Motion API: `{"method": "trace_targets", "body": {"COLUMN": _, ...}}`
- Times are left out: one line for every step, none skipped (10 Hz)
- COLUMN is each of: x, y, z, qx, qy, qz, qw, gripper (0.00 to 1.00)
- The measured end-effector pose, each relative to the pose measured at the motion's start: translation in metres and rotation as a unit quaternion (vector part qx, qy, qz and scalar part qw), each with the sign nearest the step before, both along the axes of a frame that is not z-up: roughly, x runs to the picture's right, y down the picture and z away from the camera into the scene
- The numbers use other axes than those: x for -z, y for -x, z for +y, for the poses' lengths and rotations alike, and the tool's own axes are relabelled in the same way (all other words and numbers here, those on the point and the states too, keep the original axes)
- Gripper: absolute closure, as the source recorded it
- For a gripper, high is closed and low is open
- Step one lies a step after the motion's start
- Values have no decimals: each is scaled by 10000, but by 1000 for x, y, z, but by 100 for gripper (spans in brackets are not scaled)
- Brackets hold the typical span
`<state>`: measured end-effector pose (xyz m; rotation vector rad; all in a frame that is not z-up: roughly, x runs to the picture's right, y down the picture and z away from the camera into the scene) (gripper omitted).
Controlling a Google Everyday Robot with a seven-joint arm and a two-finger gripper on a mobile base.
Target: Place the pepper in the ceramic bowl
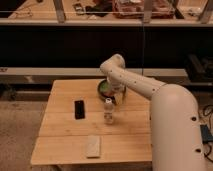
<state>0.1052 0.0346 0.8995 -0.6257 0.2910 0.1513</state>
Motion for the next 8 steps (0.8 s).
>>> {"method": "trace_targets", "body": {"x": 1, "y": -3, "z": 0, "qx": -34, "qy": -3, "qz": 2, "qw": 10000, "gripper": 20}}
{"method": "trace_targets", "body": {"x": 3, "y": -7, "z": -1, "qx": -44, "qy": 11, "qz": -14, "qw": 10000, "gripper": 20}}
{"method": "trace_targets", "body": {"x": 8, "y": -14, "z": -3, "qx": -29, "qy": 44, "qz": -63, "qw": 10000, "gripper": 20}}
{"method": "trace_targets", "body": {"x": 16, "y": -29, "z": -8, "qx": 0, "qy": 62, "qz": -152, "qw": 9999, "gripper": 20}}
{"method": "trace_targets", "body": {"x": 21, "y": -41, "z": -11, "qx": 9, "qy": 48, "qz": -181, "qw": 9998, "gripper": 20}}
{"method": "trace_targets", "body": {"x": 23, "y": -41, "z": -12, "qx": 10, "qy": 57, "qz": -219, "qw": 9997, "gripper": 20}}
{"method": "trace_targets", "body": {"x": 21, "y": -35, "z": -13, "qx": 15, "qy": 30, "qz": -269, "qw": 9996, "gripper": 20}}
{"method": "trace_targets", "body": {"x": 21, "y": -37, "z": -13, "qx": 9, "qy": 28, "qz": -256, "qw": 9997, "gripper": 20}}
